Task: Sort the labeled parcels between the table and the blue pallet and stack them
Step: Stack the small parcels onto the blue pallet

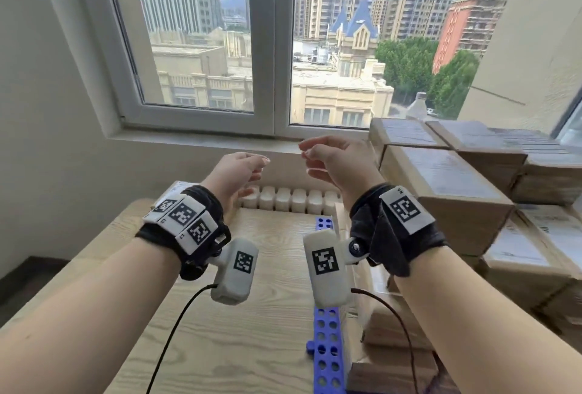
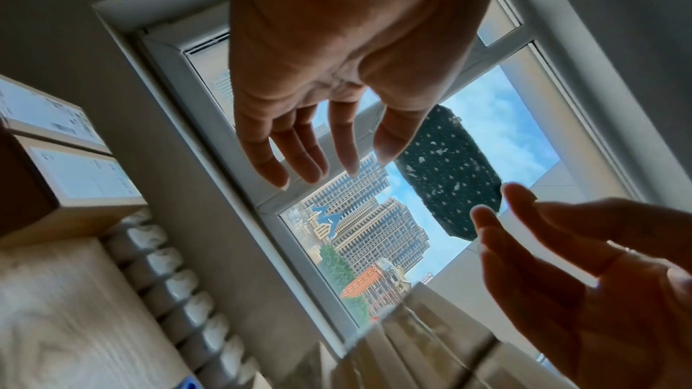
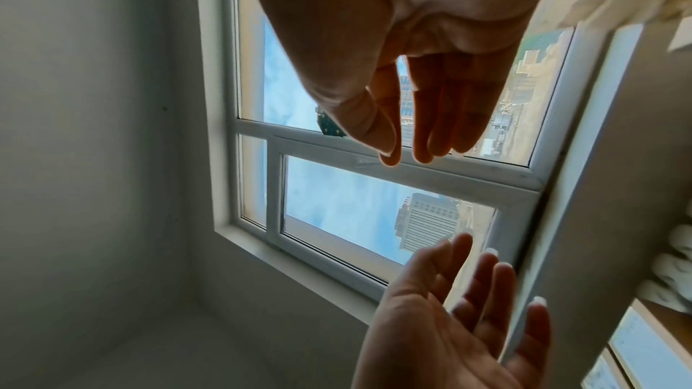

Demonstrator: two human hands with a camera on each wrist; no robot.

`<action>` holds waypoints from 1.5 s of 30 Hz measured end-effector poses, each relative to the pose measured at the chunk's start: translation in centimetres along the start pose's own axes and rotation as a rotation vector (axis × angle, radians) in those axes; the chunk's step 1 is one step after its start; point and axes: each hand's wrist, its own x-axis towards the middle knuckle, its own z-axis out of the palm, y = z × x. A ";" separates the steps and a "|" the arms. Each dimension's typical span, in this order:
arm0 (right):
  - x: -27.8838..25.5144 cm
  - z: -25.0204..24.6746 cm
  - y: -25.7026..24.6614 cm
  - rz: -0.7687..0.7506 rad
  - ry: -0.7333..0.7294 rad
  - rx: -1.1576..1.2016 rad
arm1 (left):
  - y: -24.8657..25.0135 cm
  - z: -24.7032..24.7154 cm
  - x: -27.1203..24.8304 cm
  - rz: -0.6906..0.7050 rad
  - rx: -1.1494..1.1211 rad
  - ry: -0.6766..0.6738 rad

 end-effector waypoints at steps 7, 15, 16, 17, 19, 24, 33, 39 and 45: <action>6.6 10.8 4.8 0.155 0.050 -0.140 | -5.7 -10.0 7.2 -0.080 -0.001 0.006; 12.5 20.2 9.8 0.255 0.116 -0.285 | -10.9 -18.9 13.9 -0.119 0.097 0.053; 12.9 20.8 10.3 0.269 0.121 -0.302 | -11.5 -19.5 14.7 -0.117 0.122 0.059; 13.3 21.4 10.9 0.283 0.131 -0.319 | -12.0 -20.1 15.4 -0.117 0.145 0.063; 13.9 22.3 12.0 0.302 0.156 -0.357 | -12.9 -20.7 16.7 -0.109 0.201 0.066; 15.6 23.7 14.7 0.344 0.156 -0.464 | -14.7 -21.1 19.7 -0.064 0.387 0.071; 19.9 24.5 20.0 0.365 0.115 -0.623 | -18.7 -19.7 23.3 0.039 0.769 -0.027; 21.8 24.6 23.9 0.443 0.098 -0.611 | -20.6 -18.1 24.6 -0.099 0.658 -0.109; 23.5 25.3 26.0 0.466 0.044 -0.503 | -21.6 -17.1 25.7 -0.175 0.547 -0.111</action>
